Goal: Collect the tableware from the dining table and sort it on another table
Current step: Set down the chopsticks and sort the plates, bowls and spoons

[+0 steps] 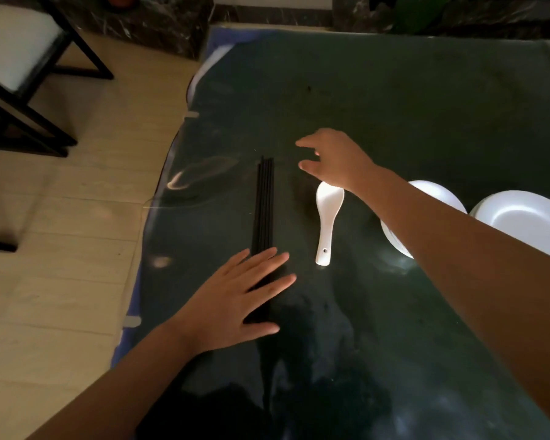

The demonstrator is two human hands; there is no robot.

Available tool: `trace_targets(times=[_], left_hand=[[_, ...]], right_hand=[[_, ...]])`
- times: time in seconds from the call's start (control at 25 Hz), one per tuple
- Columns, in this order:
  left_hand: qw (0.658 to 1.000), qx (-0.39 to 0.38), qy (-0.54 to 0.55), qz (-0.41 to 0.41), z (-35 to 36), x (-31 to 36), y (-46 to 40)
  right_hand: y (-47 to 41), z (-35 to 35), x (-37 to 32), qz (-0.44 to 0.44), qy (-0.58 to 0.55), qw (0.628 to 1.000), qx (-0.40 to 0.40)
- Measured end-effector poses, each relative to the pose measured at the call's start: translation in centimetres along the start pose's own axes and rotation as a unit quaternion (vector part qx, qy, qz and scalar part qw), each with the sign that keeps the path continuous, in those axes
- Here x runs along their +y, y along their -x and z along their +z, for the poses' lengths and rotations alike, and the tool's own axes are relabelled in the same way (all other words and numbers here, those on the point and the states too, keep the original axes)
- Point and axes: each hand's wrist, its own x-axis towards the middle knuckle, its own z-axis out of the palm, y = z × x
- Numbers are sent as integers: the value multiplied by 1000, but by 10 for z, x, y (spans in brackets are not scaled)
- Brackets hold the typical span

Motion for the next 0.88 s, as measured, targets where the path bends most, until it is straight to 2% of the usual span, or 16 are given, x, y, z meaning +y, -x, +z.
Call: trace_targets(times=[0.08, 0.2, 0.48, 0.68, 0.88], left_hand=[[998, -47, -33, 20, 4, -14, 11], [997, -40, -28, 52, 9, -23, 8], [990, 1, 3, 142, 15, -38, -4], [989, -11, 12, 149, 13, -40, -6], [989, -57, -47, 125, 14, -40, -6]], right_hand=[[-18, 15, -19, -40, 19, 998, -46], [-37, 36, -40, -68, 37, 994, -83], [-49, 44, -43, -69, 55, 995, -49], [-46, 40, -35, -36, 25, 999, -22], [-43, 41, -33, -38, 51, 998, -14]])
